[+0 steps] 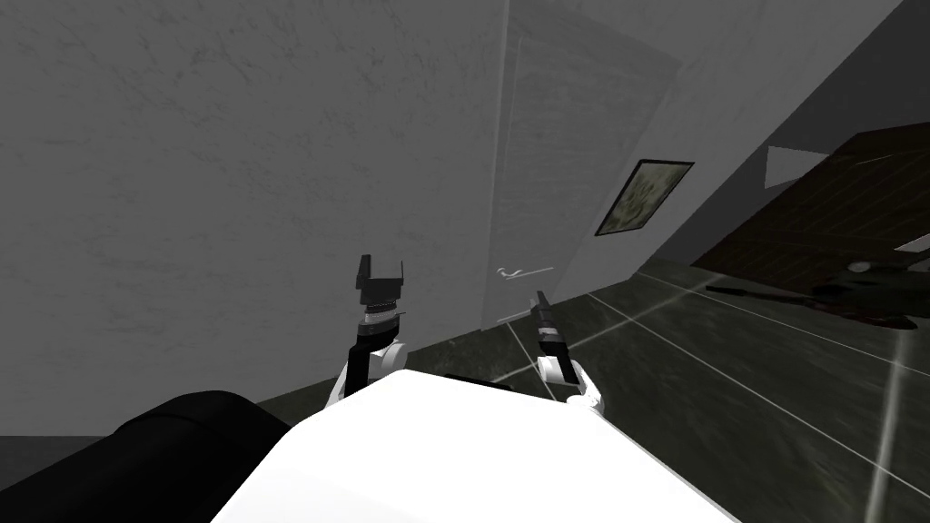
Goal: Pull the door open
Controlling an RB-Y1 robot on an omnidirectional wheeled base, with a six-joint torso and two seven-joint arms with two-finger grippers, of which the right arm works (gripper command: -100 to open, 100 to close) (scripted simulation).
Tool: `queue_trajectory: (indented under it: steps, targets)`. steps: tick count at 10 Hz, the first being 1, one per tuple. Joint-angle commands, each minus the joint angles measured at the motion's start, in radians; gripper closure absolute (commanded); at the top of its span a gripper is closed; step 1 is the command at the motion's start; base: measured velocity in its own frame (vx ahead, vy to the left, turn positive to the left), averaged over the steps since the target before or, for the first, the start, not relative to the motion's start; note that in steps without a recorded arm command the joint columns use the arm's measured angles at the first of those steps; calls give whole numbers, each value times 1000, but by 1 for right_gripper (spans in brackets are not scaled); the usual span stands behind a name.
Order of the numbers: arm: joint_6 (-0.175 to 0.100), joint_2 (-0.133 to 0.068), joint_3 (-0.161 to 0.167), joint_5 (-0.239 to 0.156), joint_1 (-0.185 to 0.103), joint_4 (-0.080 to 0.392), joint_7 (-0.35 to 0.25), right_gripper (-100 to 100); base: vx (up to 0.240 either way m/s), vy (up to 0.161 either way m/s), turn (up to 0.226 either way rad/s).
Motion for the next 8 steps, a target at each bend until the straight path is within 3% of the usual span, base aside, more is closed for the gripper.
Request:
queue_trajectory:
  steps: [1,3,4,6,7,8]
  targets:
    - [7,-4,0,0,-9,29,-3,-100,18,-92,90]
    - [2,-14,1,1,-48,96,-10,-100,24,-98,178]
    - [2,-14,1,1,-48,111,-10,-100,20,-76,79]
    - [-2,-24,2,2,-86,182,-17,-100,21,-74,157]
    - [-2,-24,2,2,-86,190,-17,-100,21,-75,80]
    - [-4,-29,2,2,-104,220,-21,-100,32,-66,120]
